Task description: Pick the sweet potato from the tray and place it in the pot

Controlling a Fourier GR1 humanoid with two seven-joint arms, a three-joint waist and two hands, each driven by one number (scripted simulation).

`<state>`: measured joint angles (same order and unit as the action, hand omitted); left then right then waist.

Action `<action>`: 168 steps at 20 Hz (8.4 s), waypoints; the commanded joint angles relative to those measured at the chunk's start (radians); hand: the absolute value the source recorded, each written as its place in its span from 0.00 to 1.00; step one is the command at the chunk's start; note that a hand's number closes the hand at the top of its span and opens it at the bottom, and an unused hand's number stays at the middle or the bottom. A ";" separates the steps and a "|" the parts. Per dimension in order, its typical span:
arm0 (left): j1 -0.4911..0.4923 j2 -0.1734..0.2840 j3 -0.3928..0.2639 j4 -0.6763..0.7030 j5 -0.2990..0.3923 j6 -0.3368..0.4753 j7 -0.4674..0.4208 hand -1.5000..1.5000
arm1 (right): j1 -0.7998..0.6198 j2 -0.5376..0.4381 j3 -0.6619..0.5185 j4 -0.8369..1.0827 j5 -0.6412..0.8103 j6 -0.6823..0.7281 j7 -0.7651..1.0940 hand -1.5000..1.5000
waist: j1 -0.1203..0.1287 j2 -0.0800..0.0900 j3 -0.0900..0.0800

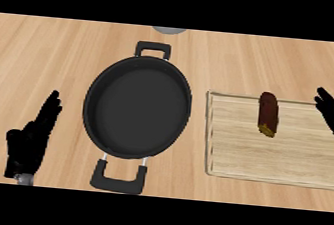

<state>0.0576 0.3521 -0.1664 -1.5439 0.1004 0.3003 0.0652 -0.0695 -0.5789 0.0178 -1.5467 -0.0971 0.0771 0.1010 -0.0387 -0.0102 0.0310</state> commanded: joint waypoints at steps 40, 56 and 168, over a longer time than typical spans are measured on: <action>-0.126 0.133 0.087 0.116 -0.059 -0.040 0.289 0.50 | -0.491 0.522 0.088 -0.070 1.081 0.280 1.351 0.00 | 0.043 0.005 -0.034; -0.137 0.120 0.101 0.107 -0.087 -0.053 0.295 0.50 | -0.407 0.577 -0.050 -0.023 1.163 0.309 1.246 0.00 | 0.037 0.008 -0.032; -0.192 -0.048 0.259 0.111 -0.272 -0.199 0.328 0.50 | -0.884 0.579 0.470 0.211 0.626 -0.096 0.729 0.00 | 0.068 0.014 -0.031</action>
<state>-0.1331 0.3211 0.1032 -1.4078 -0.1613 0.0919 0.3711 -0.9649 -0.0010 0.4120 -1.4425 0.5921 0.1384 0.8564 0.0241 0.0037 -0.0008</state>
